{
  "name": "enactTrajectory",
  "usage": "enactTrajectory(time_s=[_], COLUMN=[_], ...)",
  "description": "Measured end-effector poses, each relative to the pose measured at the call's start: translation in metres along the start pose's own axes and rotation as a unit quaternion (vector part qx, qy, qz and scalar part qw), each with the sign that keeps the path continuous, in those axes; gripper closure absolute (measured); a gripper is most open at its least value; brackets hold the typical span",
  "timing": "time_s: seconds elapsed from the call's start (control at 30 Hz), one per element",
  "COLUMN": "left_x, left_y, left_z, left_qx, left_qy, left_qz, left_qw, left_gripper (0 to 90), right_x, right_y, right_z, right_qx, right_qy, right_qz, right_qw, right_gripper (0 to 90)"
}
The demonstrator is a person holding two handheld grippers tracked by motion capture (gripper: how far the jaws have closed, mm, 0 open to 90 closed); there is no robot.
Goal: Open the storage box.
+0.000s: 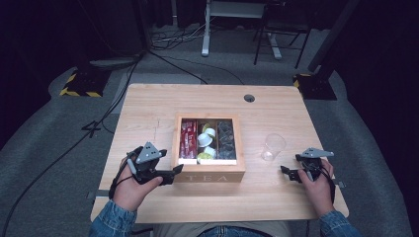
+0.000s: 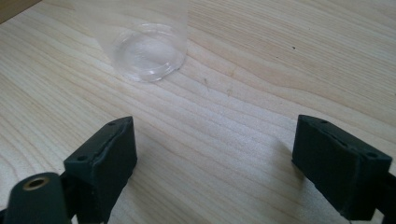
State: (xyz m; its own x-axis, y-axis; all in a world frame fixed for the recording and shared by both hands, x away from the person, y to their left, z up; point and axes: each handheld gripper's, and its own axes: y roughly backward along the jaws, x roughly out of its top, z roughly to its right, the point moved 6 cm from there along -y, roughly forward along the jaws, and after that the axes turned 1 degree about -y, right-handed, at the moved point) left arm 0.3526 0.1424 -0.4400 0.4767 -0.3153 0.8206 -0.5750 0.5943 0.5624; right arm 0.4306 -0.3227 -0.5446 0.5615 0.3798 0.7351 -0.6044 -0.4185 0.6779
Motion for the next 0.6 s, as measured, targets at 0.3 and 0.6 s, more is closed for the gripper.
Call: enactTrajectory(time_s=[0.3,0.6], left_x=[-0.013,-0.029], left_y=[-0.018,-0.027], left_z=[-0.001,0.002], left_qx=[0.005,0.008], left_qy=[0.028,0.010], left_qz=[-0.005,-0.058], left_qw=[0.9996,0.9982], left_gripper=[23.3,23.3], right_x=[0.000,0.000], right_y=[0.000,0.000], right_z=[0.000,0.000], right_qx=[0.000,0.000], right_qy=[0.000,0.000], right_qz=[0.000,0.000], right_qw=[1.0000,1.0000], right_gripper=[13.7,13.7])
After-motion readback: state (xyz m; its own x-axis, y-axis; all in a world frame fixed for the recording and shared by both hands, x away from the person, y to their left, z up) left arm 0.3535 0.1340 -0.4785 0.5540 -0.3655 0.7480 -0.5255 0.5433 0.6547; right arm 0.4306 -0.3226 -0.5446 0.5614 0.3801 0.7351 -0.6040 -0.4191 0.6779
